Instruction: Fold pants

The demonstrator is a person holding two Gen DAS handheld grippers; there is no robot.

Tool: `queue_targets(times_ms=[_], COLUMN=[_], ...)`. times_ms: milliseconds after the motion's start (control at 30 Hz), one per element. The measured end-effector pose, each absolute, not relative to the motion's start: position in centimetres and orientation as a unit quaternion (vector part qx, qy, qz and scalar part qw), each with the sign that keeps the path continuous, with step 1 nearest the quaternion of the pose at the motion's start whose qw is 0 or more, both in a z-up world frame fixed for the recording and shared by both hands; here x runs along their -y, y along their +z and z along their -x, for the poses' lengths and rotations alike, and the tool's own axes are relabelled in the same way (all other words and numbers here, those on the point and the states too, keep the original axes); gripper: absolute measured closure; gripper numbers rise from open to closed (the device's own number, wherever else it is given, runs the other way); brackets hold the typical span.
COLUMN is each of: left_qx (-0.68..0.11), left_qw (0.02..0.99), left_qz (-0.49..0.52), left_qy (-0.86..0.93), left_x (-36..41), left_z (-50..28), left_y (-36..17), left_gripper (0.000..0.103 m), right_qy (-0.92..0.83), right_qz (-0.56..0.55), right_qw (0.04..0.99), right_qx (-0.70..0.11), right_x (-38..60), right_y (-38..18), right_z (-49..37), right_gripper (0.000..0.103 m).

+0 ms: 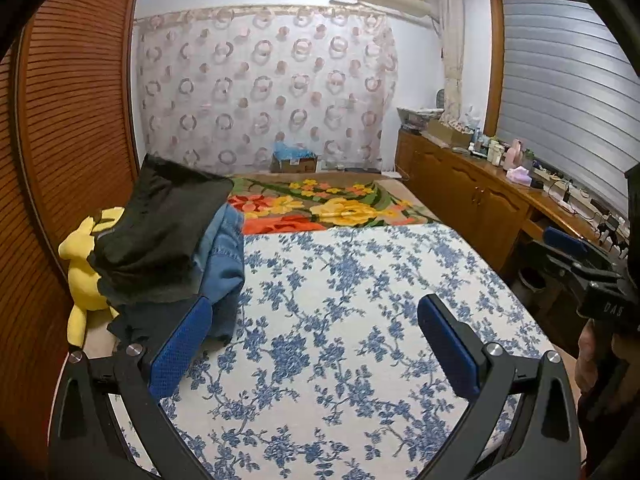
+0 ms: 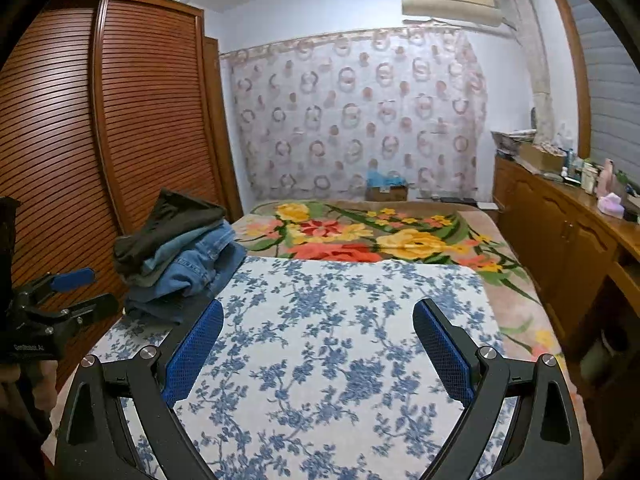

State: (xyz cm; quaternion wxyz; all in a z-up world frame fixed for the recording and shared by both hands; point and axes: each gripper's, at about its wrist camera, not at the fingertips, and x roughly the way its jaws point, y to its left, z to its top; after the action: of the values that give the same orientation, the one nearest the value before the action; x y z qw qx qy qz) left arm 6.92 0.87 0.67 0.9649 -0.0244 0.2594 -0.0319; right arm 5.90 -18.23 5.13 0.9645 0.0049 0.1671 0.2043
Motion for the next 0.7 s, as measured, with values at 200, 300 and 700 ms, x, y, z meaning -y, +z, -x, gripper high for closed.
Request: queue_targets(times_ms=[200, 300, 700], left_qx=[-0.240, -0.235, -0.210], left_qw=[0.970, 0.971, 0.977], left_qz=[0.026, 0.021, 0.013], left_qy=[-0.030, -0.028, -0.013], left_x=[-0.1, 0.1, -0.2], left_z=[-5.9, -5.2, -2.9], left_y=[2.2, 2.9, 4.5], left_gripper=[0.000, 0.000, 0.000], right_qy=[0.188, 0.182, 0.169], right_qz=[-0.003, -0.004, -0.012], right_qw=[0.970, 0.972, 0.978], right_qx=[-0.154, -0.147, -0.124], right_x=[18.2, 17.9, 18.2], right_y=[5.9, 6.0, 5.2], right_z=[-3.7, -2.9, -1.4], right_gripper=[0.007, 0.007, 0.007])
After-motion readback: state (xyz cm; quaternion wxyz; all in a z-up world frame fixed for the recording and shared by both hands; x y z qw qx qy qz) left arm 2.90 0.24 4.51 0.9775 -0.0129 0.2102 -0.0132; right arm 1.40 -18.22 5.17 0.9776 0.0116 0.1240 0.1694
